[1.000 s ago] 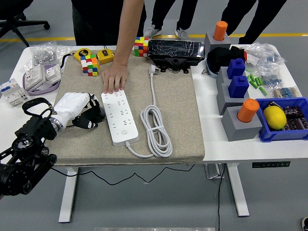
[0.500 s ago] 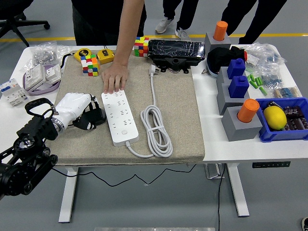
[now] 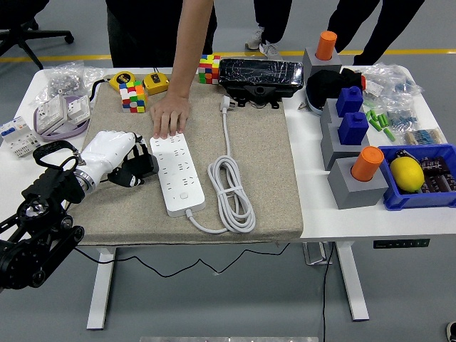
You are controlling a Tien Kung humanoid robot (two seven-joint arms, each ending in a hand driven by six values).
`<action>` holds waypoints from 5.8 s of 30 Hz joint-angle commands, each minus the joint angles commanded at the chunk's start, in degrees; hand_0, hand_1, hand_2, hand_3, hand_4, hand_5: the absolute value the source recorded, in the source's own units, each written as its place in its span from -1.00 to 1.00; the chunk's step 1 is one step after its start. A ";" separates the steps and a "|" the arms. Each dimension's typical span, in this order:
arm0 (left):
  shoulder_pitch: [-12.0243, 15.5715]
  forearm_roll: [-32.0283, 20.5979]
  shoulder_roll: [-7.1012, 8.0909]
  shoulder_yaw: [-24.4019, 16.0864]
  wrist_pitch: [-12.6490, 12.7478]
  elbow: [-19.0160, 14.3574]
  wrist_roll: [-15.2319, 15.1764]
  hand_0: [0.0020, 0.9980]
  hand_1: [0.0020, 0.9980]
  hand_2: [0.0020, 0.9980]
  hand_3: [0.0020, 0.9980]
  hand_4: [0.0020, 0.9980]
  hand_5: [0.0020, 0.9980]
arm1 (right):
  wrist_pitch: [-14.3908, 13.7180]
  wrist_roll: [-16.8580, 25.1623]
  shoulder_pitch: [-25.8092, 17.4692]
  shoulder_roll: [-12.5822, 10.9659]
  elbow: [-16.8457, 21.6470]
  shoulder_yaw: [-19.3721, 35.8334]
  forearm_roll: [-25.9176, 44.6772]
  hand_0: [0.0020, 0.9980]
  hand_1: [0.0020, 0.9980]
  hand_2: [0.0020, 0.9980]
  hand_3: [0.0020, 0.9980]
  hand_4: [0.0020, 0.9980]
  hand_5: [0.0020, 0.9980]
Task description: Pick up the plug,place it near the board,insert it into the board,press the button
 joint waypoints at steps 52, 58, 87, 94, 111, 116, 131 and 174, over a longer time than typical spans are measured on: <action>-0.79 -12.13 1.57 1.74 -3.36 -7.41 -3.15 -0.52 -0.54 -0.39 -0.07 0.71 -1.00 | 0.08 -0.12 0.22 -0.14 0.00 -0.61 0.74 0.57 0.45 0.46 0.53 1.00 1.00; -0.82 -12.32 1.21 2.21 -3.12 -5.96 -3.43 -0.52 -0.54 -0.39 -0.07 0.70 -1.00 | 0.05 -0.16 0.10 -0.12 0.00 -0.68 0.81 0.57 0.45 0.46 0.53 1.00 1.00; -2.26 -11.40 1.31 2.12 -2.23 -1.41 -4.33 -0.50 -0.48 -0.37 -0.06 0.70 -1.00 | 0.03 -0.09 0.39 -0.22 0.00 -1.02 1.44 0.57 0.45 0.46 0.53 1.00 1.00; -2.24 -11.39 1.17 2.32 -2.15 -1.31 -4.41 -0.50 -0.47 -0.35 -0.06 0.71 -1.00 | 0.02 -0.09 0.53 -0.25 0.00 -1.08 1.43 0.57 0.45 0.46 0.53 1.00 1.00; -2.15 -11.33 1.28 2.70 -2.12 -0.88 -4.50 -0.50 -0.46 -0.35 -0.05 0.72 -1.00 | 0.07 -0.10 0.49 -0.27 0.00 -1.14 1.47 0.57 0.45 0.46 0.53 1.00 1.00; -2.18 -11.45 1.39 2.89 -2.26 -0.66 -4.53 -0.50 -0.46 -0.35 -0.05 0.72 -1.00 | -0.01 -0.15 0.45 -0.26 0.00 -1.11 1.44 0.57 0.45 0.46 0.53 1.00 1.00; -2.18 -11.80 1.70 4.22 -2.57 -0.59 -4.57 -0.50 -0.46 -0.35 -0.05 0.72 -1.00 | -0.09 -0.08 0.20 -0.17 0.00 -1.23 1.53 0.57 0.45 0.46 0.53 1.00 1.00; -4.50 -10.34 2.79 6.42 -2.70 1.49 -4.65 -0.47 -0.43 -0.34 -0.05 0.71 -1.00 | -0.04 0.04 0.74 -0.51 0.00 -1.49 2.14 0.57 0.45 0.46 0.53 1.00 1.00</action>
